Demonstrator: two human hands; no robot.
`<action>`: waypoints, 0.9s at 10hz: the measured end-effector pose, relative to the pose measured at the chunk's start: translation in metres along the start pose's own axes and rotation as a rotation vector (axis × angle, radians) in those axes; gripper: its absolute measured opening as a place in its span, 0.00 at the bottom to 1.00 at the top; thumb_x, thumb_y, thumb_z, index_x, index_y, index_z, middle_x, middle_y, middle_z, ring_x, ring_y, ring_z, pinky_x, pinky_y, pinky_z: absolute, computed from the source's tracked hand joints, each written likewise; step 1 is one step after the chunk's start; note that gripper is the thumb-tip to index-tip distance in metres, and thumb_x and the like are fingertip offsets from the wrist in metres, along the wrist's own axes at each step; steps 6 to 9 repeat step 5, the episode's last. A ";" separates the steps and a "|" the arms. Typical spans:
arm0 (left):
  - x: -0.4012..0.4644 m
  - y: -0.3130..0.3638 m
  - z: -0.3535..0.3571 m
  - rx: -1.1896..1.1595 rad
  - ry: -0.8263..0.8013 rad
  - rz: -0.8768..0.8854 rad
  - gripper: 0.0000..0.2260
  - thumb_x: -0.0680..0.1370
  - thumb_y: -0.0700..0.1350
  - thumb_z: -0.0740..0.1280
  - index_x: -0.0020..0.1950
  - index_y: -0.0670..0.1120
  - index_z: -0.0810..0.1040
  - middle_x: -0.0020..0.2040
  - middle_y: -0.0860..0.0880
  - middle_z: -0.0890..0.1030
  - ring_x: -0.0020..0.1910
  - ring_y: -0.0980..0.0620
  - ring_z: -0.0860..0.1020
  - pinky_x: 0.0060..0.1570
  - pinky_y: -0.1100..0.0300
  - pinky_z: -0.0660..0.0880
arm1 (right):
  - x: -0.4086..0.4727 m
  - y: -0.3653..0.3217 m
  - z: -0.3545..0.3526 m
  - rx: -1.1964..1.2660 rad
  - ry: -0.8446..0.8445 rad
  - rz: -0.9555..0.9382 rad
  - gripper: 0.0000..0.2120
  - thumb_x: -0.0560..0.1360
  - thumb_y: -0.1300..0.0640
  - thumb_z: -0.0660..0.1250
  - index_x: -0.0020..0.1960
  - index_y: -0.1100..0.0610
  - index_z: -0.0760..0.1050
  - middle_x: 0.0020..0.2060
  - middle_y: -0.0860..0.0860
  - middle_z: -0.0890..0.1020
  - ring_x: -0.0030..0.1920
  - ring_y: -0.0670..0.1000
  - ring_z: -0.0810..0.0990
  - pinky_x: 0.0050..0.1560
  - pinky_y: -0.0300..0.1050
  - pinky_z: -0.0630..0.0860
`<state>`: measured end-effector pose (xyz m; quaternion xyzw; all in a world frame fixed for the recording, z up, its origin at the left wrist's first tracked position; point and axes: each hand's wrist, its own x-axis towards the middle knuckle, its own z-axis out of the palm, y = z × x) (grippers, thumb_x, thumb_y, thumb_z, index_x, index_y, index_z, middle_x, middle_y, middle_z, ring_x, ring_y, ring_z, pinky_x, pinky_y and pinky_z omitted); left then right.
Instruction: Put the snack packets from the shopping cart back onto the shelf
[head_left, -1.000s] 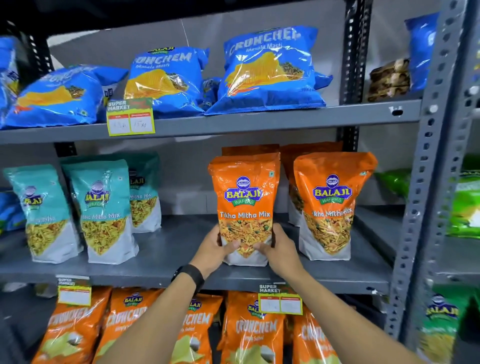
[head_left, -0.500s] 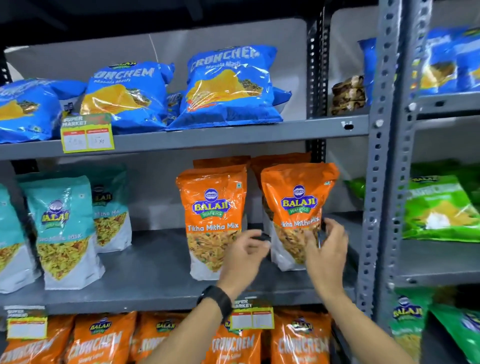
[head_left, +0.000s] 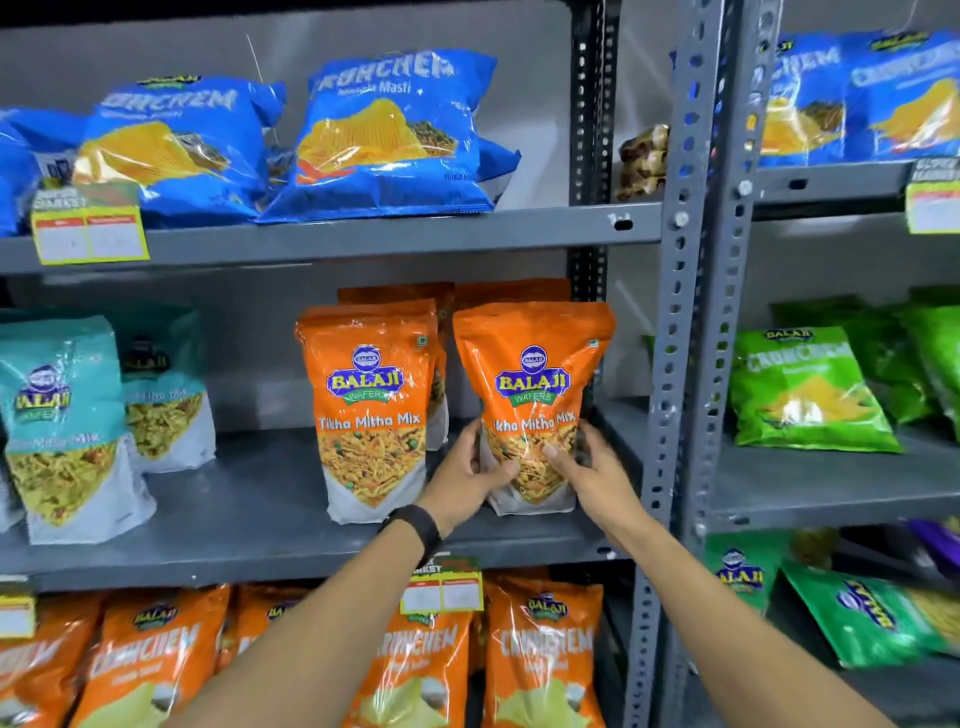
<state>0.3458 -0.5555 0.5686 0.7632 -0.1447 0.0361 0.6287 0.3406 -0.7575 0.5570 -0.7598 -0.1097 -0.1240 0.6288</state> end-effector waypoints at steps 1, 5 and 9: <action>-0.004 0.004 0.003 -0.009 -0.030 -0.006 0.26 0.77 0.42 0.73 0.63 0.68 0.67 0.63 0.61 0.78 0.64 0.62 0.77 0.62 0.63 0.77 | -0.006 -0.005 0.000 0.003 0.000 0.000 0.30 0.70 0.35 0.73 0.69 0.38 0.69 0.58 0.34 0.81 0.60 0.38 0.79 0.64 0.48 0.76; -0.046 0.029 -0.028 0.239 0.248 0.144 0.38 0.77 0.56 0.70 0.83 0.57 0.55 0.82 0.52 0.64 0.80 0.53 0.65 0.75 0.54 0.67 | -0.040 -0.054 0.032 -0.163 0.335 -0.182 0.28 0.73 0.28 0.64 0.71 0.31 0.65 0.62 0.36 0.79 0.63 0.40 0.78 0.60 0.44 0.75; -0.046 0.029 -0.028 0.239 0.248 0.144 0.38 0.77 0.56 0.70 0.83 0.57 0.55 0.82 0.52 0.64 0.80 0.53 0.65 0.75 0.54 0.67 | -0.040 -0.054 0.032 -0.163 0.335 -0.182 0.28 0.73 0.28 0.64 0.71 0.31 0.65 0.62 0.36 0.79 0.63 0.40 0.78 0.60 0.44 0.75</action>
